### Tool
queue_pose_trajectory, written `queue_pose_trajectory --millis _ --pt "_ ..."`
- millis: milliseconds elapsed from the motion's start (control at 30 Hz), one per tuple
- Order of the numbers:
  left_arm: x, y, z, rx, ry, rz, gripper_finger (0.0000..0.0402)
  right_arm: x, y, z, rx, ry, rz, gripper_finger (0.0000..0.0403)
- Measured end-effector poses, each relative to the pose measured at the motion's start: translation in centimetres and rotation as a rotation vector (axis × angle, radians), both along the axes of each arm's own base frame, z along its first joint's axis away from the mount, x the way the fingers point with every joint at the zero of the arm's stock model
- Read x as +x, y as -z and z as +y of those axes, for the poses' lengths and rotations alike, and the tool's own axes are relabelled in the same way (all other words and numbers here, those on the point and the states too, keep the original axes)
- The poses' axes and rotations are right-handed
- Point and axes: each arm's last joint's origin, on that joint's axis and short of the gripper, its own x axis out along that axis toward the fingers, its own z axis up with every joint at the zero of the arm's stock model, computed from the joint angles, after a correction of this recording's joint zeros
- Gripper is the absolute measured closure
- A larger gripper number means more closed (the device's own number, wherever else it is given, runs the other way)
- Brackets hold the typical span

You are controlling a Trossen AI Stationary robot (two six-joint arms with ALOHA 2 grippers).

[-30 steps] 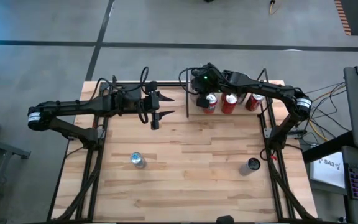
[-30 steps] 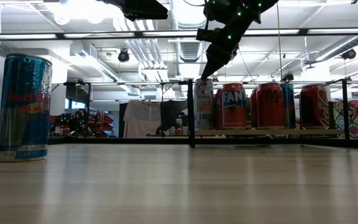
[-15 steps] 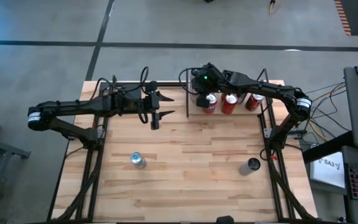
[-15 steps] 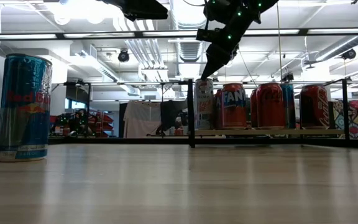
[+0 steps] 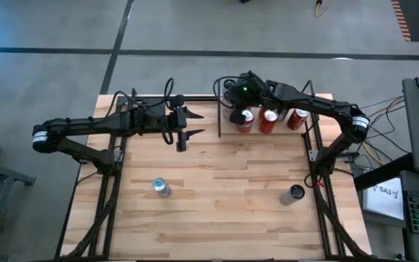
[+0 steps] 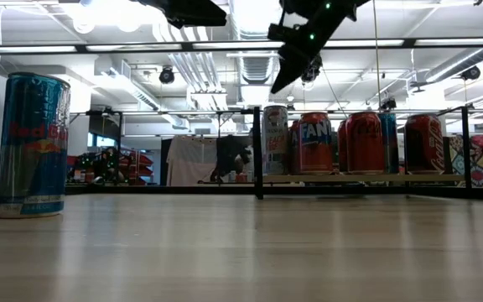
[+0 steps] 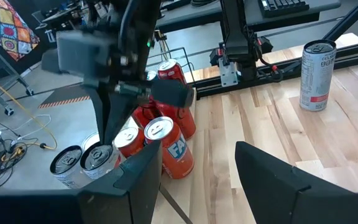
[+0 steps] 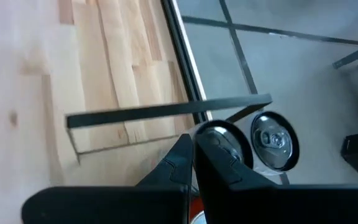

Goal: Place canned beverage on shelf
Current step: Put the blue soda can on the shelf aligned with the other blue soda cans

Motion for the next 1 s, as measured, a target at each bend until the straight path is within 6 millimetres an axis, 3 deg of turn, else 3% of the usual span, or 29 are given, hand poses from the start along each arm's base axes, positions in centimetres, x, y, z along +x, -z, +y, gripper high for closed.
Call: queue_pose_trajectory --millis 367,1000 --pt "0.0 0.0 0.0 -0.027 -0.008 -0.009 0.0212 0.1 -2.0 3.3 0.071 -0.003 -0.106 0.0394" --pt "0.0 0.0 0.0 -0.094 -0.021 -0.020 0.0212 0.3 -2.1 9.3 0.357 0.001 -0.127 0.0394"
